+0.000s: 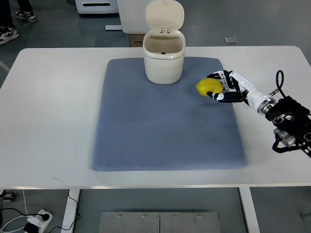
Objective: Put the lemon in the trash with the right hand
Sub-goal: 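Lift the lemon with the right hand and carry it over the bin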
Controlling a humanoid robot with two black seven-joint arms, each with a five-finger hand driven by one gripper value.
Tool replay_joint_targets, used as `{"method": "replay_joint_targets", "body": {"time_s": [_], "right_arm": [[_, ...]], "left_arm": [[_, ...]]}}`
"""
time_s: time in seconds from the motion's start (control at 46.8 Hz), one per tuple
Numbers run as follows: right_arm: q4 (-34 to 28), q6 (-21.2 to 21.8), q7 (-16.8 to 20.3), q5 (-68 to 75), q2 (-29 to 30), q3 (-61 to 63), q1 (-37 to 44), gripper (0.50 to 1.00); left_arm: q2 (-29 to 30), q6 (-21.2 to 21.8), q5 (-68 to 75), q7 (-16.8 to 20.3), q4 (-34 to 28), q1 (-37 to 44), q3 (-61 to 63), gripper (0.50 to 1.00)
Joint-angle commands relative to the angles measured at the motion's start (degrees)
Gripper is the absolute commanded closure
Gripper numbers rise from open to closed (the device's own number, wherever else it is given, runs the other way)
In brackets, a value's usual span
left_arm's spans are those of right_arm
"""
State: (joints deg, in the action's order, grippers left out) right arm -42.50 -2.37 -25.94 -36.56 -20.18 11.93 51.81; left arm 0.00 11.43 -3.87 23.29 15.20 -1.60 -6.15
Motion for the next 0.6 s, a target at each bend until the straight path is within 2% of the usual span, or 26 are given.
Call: {"method": "replay_joint_targets", "body": {"time_s": [0.0,0.406,0.577], "right_arm": [[0.0,-0.1,1.8,0.1,-0.1,0.2,1.9,1.000],[-0.2,-2.1,11.0,0.4,0.1,1.0,11.8,1.000],[0.0,-4.0,14.2,0.3,3.0,0.5,16.2,1.000]], "left_arm": [[0.0,0.0,0.0,0.0,0.0,0.0,0.0,0.500],[0.0,0.0,0.0,0.0,0.0,0.0,0.0,0.500],[0.0,0.0,0.0,0.0,0.0,-0.1,0.0,0.500]]}}
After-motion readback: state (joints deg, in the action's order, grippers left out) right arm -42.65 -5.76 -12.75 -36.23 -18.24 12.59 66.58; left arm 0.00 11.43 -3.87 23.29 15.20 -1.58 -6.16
